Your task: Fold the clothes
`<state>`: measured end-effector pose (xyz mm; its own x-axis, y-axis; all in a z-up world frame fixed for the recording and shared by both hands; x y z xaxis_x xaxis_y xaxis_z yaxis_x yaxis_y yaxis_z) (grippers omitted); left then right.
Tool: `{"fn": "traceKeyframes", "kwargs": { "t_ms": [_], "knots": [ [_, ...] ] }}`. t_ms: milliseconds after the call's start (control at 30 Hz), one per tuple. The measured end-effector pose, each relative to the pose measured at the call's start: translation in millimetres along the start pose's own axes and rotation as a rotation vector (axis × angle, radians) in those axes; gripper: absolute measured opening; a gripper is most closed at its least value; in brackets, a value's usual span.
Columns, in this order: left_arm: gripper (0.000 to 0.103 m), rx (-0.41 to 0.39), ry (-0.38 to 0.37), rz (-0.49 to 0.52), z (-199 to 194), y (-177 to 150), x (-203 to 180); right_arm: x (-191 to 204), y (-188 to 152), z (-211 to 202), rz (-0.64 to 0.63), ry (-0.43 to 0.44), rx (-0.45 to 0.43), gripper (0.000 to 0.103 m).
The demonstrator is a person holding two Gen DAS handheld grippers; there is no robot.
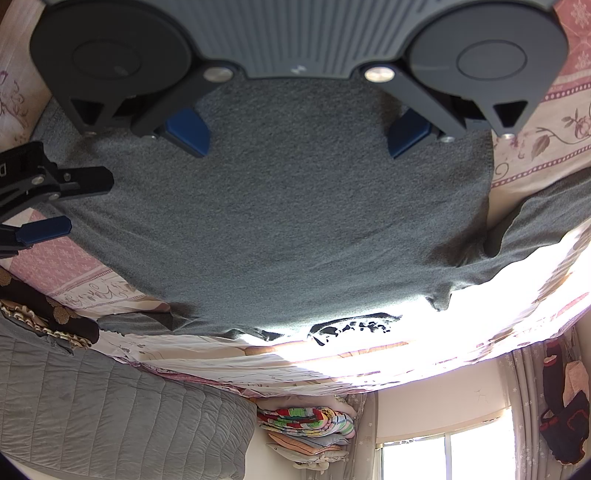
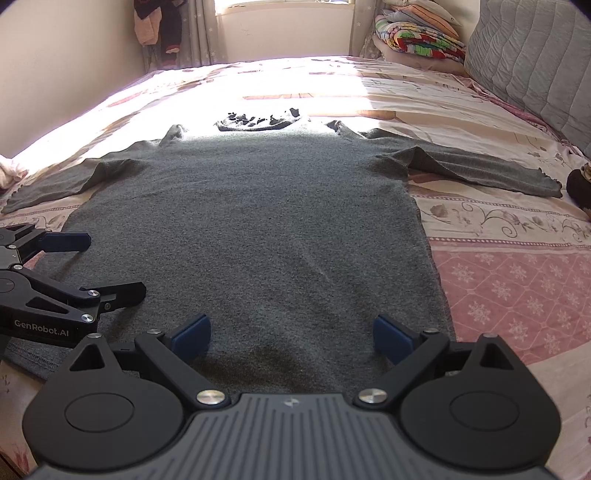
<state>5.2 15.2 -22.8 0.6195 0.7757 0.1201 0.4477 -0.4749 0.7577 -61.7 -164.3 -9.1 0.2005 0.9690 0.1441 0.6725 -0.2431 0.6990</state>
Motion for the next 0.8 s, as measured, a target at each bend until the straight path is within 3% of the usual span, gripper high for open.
{"fn": "traceKeyframes", "kwargs": {
  "t_ms": [100, 467, 800],
  "knots": [
    [0.103, 0.0, 0.0, 0.0, 0, 0, 0, -20, 20, 0, 0.067, -0.001, -0.001, 0.097],
    [0.103, 0.0, 0.001, 0.0, 0, 0, -1, -153, 99, 38, 0.608, -0.058, -0.045, 0.097],
    [0.103, 0.016, -0.005, 0.008, 2, 2, 0, -259, 126, 71, 0.944, -0.123, -0.124, 0.089]
  ]
}}
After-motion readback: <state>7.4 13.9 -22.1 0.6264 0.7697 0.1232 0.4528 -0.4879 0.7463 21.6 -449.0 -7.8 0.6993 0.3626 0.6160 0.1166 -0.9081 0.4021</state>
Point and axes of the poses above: each gripper's, at about its wrist camera, not at the fingertips, and z roughly the way its jaws point, x to its left, y to its top, the point moved 4 cm from there along z, roughly the way its jaws point, and after that the axes turned 8 degrees about z, right-handed, at the moved point
